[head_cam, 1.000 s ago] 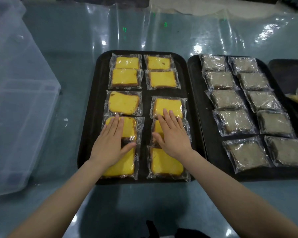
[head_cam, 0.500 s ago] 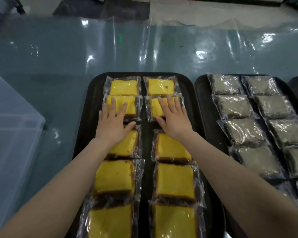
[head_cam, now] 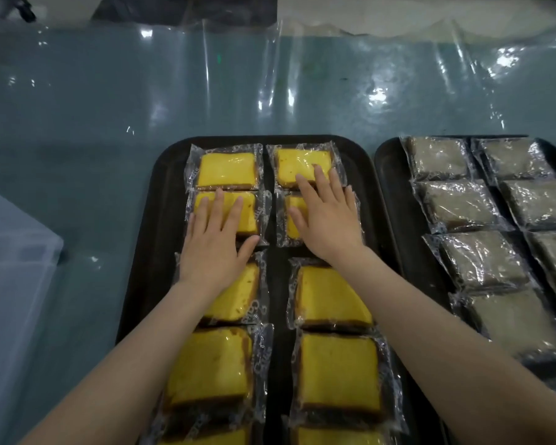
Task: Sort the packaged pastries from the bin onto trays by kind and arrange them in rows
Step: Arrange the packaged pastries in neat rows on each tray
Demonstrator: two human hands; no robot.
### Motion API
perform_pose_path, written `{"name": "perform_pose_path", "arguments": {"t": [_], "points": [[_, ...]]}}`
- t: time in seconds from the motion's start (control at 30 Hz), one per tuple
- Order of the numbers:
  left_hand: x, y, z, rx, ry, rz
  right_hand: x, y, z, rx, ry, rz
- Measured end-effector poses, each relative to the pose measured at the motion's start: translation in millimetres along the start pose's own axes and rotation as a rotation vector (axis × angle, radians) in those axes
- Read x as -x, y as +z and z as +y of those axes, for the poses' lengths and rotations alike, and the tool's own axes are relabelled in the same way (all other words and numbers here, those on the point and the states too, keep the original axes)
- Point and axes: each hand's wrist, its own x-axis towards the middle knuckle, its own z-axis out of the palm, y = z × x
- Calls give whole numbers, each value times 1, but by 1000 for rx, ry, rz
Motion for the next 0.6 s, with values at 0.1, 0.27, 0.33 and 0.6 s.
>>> {"name": "perform_pose_path", "arguments": {"t": [0.1, 0.27, 0.33, 0.6], "points": [[-25, -2, 2, -4, 1, -31, -34, 3, 4, -7, -34, -98], [-49, -1, 1, -9, -13, -98, -46, 13, 15, 17, -14, -158], [-46, -3, 2, -9, 2, -80, -43, 13, 14, 21, 12, -157], [12, -44, 39, 111, 131, -42, 21, -28, 3, -106, -24, -21]]}}
